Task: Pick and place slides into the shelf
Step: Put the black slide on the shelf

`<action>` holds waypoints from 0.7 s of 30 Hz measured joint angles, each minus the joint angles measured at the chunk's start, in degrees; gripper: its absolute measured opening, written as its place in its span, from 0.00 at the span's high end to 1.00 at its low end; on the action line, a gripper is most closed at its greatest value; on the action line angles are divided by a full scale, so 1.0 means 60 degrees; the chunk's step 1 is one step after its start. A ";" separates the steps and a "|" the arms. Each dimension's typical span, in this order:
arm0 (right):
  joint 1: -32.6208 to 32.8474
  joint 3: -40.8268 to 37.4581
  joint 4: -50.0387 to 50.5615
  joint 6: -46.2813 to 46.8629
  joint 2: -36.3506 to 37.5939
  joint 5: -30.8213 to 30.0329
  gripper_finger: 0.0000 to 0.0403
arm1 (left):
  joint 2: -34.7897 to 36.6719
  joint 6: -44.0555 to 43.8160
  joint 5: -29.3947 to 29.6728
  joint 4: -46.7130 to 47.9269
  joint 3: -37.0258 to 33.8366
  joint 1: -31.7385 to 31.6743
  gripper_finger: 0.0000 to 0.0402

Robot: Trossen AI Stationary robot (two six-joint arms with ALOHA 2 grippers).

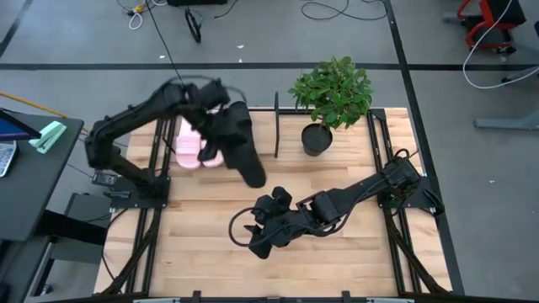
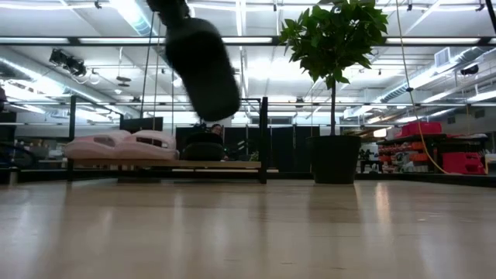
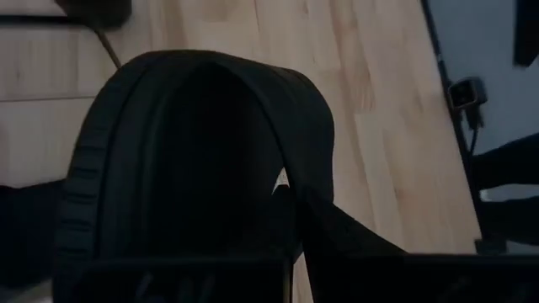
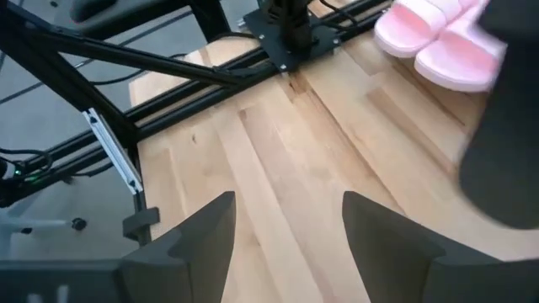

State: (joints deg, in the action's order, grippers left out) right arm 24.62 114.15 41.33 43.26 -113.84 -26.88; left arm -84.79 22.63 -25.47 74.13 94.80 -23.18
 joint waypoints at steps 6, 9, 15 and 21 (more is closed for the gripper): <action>0.0007 0.0000 0.0354 0.0541 -0.0004 -0.0087 0.44 | -0.1439 0.1129 -0.0764 0.1181 0.2074 -0.1197 0.97; 0.0007 0.0000 0.0509 0.0721 -0.0004 -0.0097 0.44 | -0.2022 0.1594 -0.1252 0.1701 0.2873 -0.1745 0.97; -0.0047 0.0000 0.1156 -0.0060 -0.0004 -0.0098 0.44 | -0.2500 0.1617 -0.1578 0.1688 0.3764 -0.2491 0.97; -0.0315 0.0000 0.2519 -0.1503 -0.0004 -0.0578 0.44 | -0.2798 0.1828 -0.1749 0.1959 0.4025 -0.3048 0.97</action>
State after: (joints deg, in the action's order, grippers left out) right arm 22.73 114.15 56.44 34.24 -113.86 -30.35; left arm -101.58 33.60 -35.97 85.88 118.95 -41.47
